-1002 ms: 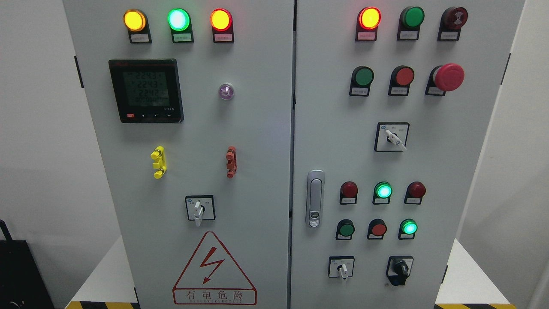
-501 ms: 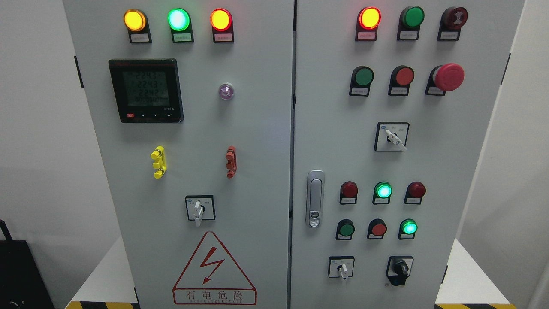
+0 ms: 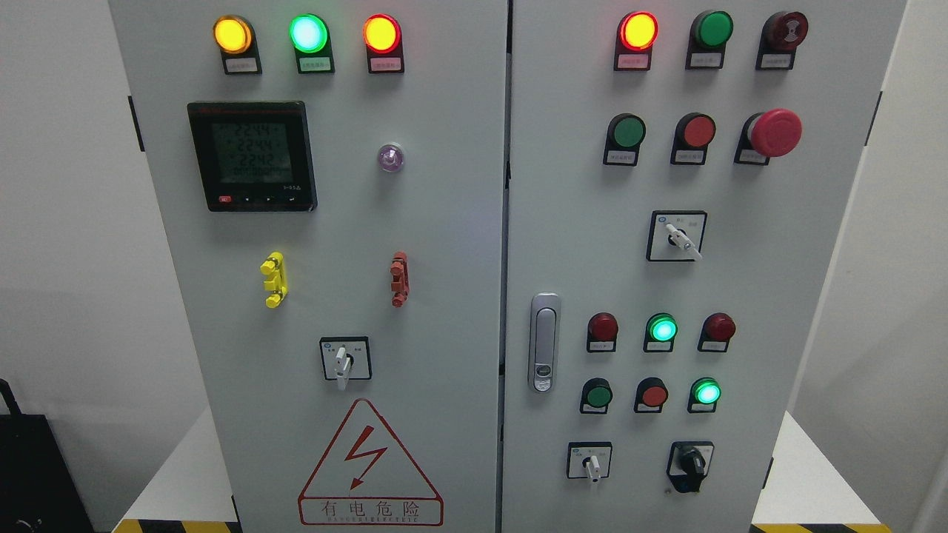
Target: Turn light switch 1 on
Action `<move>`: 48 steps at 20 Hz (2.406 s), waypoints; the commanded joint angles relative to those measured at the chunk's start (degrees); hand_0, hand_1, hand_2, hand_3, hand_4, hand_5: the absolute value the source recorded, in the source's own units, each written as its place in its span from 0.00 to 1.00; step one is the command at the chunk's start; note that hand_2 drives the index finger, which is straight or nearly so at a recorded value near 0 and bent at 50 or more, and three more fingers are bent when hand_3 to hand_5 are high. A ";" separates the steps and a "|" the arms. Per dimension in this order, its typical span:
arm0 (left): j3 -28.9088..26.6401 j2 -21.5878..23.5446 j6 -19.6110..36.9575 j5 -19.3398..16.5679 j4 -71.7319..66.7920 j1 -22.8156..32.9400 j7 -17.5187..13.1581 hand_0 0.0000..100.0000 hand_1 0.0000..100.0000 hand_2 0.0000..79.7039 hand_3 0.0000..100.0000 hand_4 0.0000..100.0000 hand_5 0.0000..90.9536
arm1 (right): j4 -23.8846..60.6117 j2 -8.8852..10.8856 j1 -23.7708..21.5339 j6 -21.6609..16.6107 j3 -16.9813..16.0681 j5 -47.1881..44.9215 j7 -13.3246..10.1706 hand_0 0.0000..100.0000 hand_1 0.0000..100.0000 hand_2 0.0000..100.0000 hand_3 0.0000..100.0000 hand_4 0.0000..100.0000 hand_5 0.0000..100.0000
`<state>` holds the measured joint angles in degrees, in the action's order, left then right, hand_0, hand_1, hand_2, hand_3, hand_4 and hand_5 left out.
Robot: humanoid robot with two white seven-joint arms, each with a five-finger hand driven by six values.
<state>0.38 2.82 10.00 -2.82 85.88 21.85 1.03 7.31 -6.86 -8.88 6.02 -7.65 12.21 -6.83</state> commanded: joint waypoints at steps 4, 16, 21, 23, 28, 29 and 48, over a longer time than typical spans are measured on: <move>0.76 1.13 -0.07 -0.08 27.76 -5.85 1.68 0.27 0.33 0.44 0.53 0.69 0.46 | -0.01 0.00 0.00 -0.05 0.00 0.01 -0.02 0.05 0.00 0.00 0.00 0.00 0.00; 3.65 1.39 -3.23 0.10 27.85 -16.13 5.91 0.26 0.39 0.57 0.65 0.79 0.71 | -0.01 0.00 0.00 -0.05 0.00 0.01 -0.11 0.05 0.00 0.00 0.00 0.00 0.00; 5.68 0.69 -7.18 0.18 27.94 -19.56 6.00 0.25 0.44 0.61 0.68 0.81 0.75 | -0.01 0.00 0.00 -0.05 0.00 0.01 -0.02 0.05 0.00 0.00 0.00 0.00 0.00; 5.77 0.17 -8.67 0.10 27.94 -20.70 6.00 0.25 0.44 0.61 0.69 0.82 0.76 | -0.01 0.00 0.00 -0.05 0.00 0.01 -0.02 0.05 0.00 0.00 0.00 0.00 0.00; 7.52 -0.28 -13.33 0.19 28.11 -22.20 6.27 0.24 0.44 0.62 0.70 0.82 0.77 | -0.01 0.00 0.00 -0.05 0.00 -0.08 -0.02 0.05 0.00 0.00 0.00 0.00 0.00; 7.70 -0.62 -14.12 0.19 28.11 -22.64 6.35 0.24 0.44 0.62 0.70 0.82 0.77 | -0.01 0.00 0.00 -0.05 0.00 0.01 -0.02 0.05 0.00 0.00 0.00 0.00 0.00; 11.83 -4.49 -25.55 -5.35 27.94 -29.67 19.44 0.17 0.58 0.66 0.74 0.84 0.81 | -0.01 0.00 0.00 -0.05 0.00 0.01 -0.02 0.05 0.00 0.00 0.00 0.00 0.00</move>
<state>10.47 0.60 -14.75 -5.09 113.51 -6.01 19.41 7.29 -6.86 -8.88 6.02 -7.65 12.21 -6.91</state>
